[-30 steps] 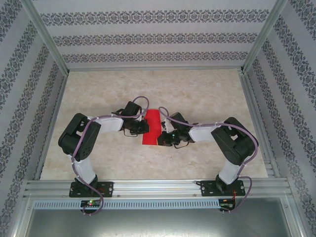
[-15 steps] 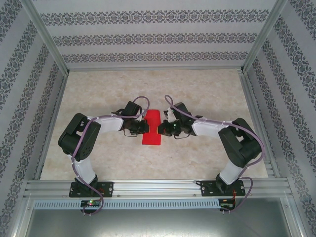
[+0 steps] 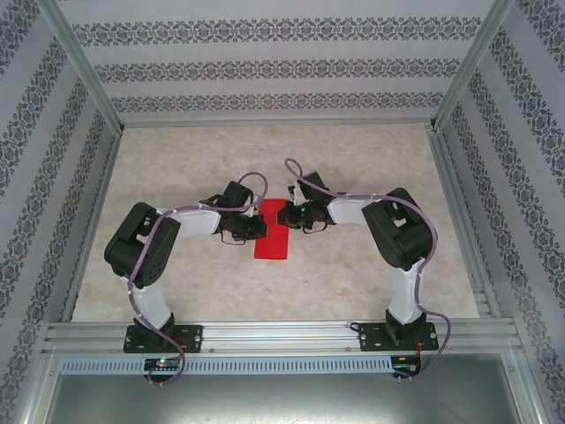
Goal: Fold a paper plane with a square sheet of paper (pick it up from the middle)
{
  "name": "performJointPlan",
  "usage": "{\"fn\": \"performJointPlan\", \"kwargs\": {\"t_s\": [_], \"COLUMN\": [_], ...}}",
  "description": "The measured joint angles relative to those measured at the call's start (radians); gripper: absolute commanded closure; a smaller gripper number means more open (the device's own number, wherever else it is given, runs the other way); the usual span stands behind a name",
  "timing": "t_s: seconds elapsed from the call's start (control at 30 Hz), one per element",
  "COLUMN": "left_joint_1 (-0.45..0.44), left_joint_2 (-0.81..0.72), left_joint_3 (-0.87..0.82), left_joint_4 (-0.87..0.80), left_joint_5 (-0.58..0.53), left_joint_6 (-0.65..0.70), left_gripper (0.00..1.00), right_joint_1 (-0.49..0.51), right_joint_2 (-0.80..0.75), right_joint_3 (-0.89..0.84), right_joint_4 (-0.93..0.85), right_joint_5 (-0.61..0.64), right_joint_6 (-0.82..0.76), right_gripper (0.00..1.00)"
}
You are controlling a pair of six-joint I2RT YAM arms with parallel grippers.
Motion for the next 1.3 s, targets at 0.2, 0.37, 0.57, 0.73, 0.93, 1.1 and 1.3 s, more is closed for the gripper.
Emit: {"fn": "performJointPlan", "kwargs": {"t_s": [0.2,0.37,0.57,0.73,0.93,1.1,1.3], "left_joint_1": [0.0,0.0,0.0,0.0,0.0,0.0,0.0], "left_joint_2": [0.002,0.006,0.006,0.006,0.006,0.006,0.006], "left_joint_3": [0.004,0.012,0.013,0.013,0.013,0.013,0.012], "left_joint_4": [-0.007,-0.019,-0.019,-0.019,-0.019,-0.019,-0.019], "left_joint_5": [0.0,0.0,0.0,0.0,0.0,0.001,0.001], "left_joint_6": [0.013,0.024,0.032,0.035,0.038,0.038,0.039], "left_gripper": [0.9,0.9,0.9,0.9,0.9,0.9,0.9], "right_joint_1": [-0.011,-0.019,-0.063,-0.068,-0.027,0.003,-0.011], "right_joint_2": [0.004,0.004,-0.005,-0.026,-0.058,-0.016,0.066], "right_joint_3": [0.003,0.003,0.001,0.001,0.026,0.099,0.139], "right_joint_4": [0.003,0.001,-0.005,-0.024,-0.031,-0.027,-0.032], "right_joint_5": [-0.007,-0.006,0.017,0.056,0.077,0.077,0.079], "right_joint_6": [-0.02,-0.026,-0.045,-0.048,-0.043,-0.04,-0.044], "right_gripper": [1.0,1.0,1.0,1.0,1.0,1.0,1.0]}}
